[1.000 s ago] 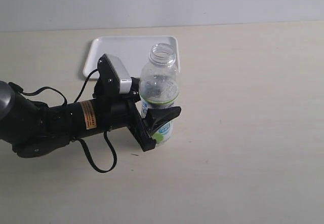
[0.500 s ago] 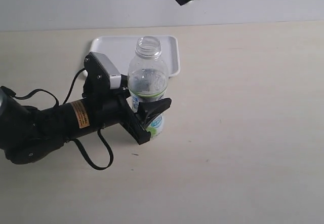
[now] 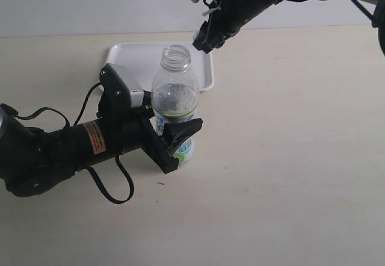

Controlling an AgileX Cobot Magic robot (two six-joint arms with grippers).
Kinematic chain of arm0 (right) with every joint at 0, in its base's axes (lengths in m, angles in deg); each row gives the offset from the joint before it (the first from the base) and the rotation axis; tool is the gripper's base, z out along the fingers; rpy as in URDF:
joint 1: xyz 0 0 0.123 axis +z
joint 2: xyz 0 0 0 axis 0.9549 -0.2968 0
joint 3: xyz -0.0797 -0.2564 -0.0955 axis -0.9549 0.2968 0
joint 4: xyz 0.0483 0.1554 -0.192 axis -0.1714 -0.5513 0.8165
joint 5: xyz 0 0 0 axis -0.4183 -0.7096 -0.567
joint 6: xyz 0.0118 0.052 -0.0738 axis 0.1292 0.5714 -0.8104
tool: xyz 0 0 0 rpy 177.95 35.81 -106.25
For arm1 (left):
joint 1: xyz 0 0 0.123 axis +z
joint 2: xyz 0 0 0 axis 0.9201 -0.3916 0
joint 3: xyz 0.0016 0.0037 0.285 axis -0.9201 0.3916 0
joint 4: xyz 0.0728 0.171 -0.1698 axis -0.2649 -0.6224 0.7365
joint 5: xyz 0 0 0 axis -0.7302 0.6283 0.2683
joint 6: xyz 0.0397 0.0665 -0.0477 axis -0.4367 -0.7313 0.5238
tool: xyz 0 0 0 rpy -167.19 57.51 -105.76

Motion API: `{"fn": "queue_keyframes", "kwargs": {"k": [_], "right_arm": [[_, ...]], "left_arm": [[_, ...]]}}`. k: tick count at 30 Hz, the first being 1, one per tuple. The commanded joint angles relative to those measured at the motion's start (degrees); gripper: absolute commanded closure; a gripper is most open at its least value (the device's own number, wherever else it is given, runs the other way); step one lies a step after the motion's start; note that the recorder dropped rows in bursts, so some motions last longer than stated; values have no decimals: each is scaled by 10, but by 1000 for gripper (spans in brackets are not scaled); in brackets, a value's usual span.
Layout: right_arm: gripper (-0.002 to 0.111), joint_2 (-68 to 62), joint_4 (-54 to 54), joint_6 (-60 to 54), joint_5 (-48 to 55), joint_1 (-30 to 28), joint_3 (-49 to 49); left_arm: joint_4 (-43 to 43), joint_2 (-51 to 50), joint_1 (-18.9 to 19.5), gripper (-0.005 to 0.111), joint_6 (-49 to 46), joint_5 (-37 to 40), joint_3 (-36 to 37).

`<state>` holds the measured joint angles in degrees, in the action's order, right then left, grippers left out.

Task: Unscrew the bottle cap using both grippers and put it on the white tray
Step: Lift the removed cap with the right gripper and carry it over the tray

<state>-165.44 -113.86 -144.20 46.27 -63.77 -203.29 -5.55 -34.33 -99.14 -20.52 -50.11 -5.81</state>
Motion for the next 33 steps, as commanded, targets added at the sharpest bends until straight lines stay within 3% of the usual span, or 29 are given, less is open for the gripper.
{"fn": "queue_keyframes", "kwargs": {"k": [1,12,26,29,33], "right_arm": [[108,-27,-28,-36,-54,0,-2],[108,-67,-139,-126,-72,3,-2],[108,-88,-142,-134,-73,4,-2],[104,-87,-142,-134,-73,4,-2],[91,-87,-142,-134,-74,4,-2]], "left_arm": [[13,7,2,107,-1,-21,2],[12,7,2,107,-1,-15,2],[12,7,2,107,-10,-15,2],[12,7,2,107,-10,-13,2],[12,7,2,107,-10,-13,2]]}}
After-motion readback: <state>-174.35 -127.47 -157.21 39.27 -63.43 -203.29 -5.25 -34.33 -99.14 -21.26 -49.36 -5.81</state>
